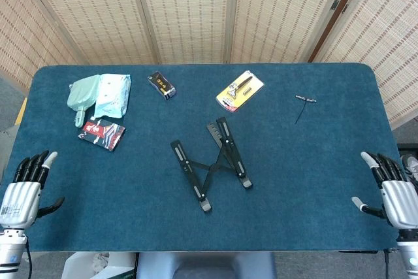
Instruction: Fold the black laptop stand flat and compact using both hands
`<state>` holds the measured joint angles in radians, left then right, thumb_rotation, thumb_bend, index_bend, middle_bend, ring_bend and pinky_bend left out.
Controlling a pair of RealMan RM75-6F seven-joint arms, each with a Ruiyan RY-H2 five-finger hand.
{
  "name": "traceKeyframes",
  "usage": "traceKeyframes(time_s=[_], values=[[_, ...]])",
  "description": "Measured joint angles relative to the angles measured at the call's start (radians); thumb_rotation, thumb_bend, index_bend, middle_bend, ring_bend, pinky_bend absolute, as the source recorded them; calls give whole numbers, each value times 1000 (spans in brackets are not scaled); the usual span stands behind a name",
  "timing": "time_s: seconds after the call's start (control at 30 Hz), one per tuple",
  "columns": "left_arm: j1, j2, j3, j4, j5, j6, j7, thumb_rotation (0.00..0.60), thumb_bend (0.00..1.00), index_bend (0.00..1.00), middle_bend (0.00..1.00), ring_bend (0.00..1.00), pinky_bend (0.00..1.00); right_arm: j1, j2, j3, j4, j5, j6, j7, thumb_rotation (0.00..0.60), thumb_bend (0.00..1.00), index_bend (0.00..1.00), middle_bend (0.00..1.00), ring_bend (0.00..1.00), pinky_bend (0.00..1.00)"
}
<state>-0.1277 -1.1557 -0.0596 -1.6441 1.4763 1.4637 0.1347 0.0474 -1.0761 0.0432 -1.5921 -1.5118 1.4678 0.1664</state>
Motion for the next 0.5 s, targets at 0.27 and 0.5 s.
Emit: traceKeyframes(time_s=[0.27,0.5], values=[[3,-1,-2,-6,-4,8,8,600,173,0,51,45,0,10,10,-2,-10,-5,-19,62,600,93,44,130,12,84],[0,6,-2,-14,-7,0,4,600,174,0,51,44,0,46,54,-3,-39,-24,-76,222,600,94,44,130,12,84]])
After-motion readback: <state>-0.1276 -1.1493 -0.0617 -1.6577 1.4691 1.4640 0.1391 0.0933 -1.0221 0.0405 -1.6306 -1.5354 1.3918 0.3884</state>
